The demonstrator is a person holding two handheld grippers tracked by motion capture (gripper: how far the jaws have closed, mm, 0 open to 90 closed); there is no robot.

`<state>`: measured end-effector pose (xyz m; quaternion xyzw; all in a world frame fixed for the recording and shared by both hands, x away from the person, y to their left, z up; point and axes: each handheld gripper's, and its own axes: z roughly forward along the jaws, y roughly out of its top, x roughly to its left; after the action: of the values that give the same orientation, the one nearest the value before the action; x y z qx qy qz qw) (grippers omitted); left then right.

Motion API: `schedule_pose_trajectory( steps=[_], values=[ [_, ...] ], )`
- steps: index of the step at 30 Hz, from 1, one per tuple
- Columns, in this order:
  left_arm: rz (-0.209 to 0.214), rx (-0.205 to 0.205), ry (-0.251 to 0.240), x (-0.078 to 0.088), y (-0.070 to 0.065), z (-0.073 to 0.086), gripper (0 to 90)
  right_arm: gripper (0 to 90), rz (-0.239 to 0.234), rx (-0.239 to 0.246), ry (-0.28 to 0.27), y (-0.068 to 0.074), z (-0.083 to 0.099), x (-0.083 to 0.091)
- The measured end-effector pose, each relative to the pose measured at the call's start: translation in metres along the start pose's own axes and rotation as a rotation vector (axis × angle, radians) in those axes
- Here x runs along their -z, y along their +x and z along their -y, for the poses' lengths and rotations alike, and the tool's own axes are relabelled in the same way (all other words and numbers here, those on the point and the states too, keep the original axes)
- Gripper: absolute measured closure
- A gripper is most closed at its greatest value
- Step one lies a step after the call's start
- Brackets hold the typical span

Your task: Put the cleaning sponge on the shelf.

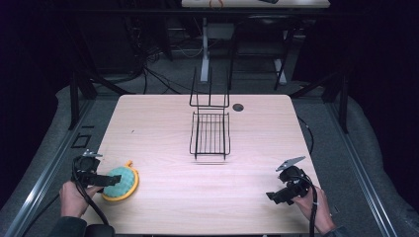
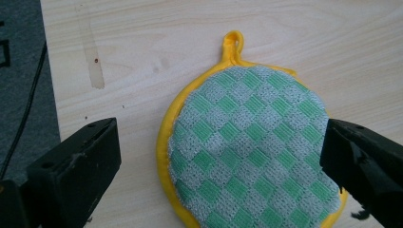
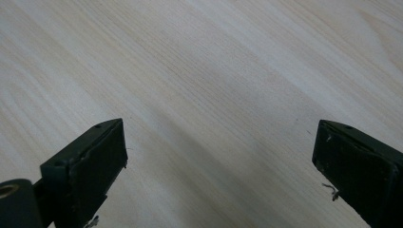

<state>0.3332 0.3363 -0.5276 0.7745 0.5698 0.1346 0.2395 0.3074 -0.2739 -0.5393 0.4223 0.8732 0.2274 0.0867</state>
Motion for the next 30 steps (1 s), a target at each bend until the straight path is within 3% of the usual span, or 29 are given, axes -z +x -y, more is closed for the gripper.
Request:
schedule_pose_trajectory(
  steps=[5,13,16,22,30],
  values=[
    [0.007,0.026,0.009,-0.006,0.008,0.0,0.6,3.5,-0.001,0.009,0.006,0.0,0.0,-0.002],
    [0.011,0.05,0.031,-0.013,0.017,0.006,24.2,3.7,-0.005,0.011,0.011,0.001,-0.001,-0.002],
    [0.041,0.087,0.027,-0.014,0.021,0.009,30.1,4.0,0.0,0.014,0.013,0.001,0.0,-0.002],
    [0.068,0.083,0.021,-0.015,0.018,0.009,44.3,4.0,-0.005,0.016,0.017,0.001,0.0,-0.002],
    [0.064,0.077,0.014,-0.015,0.016,0.011,49.7,4.2,-0.008,0.015,0.018,0.002,0.0,-0.003]
  ],
)
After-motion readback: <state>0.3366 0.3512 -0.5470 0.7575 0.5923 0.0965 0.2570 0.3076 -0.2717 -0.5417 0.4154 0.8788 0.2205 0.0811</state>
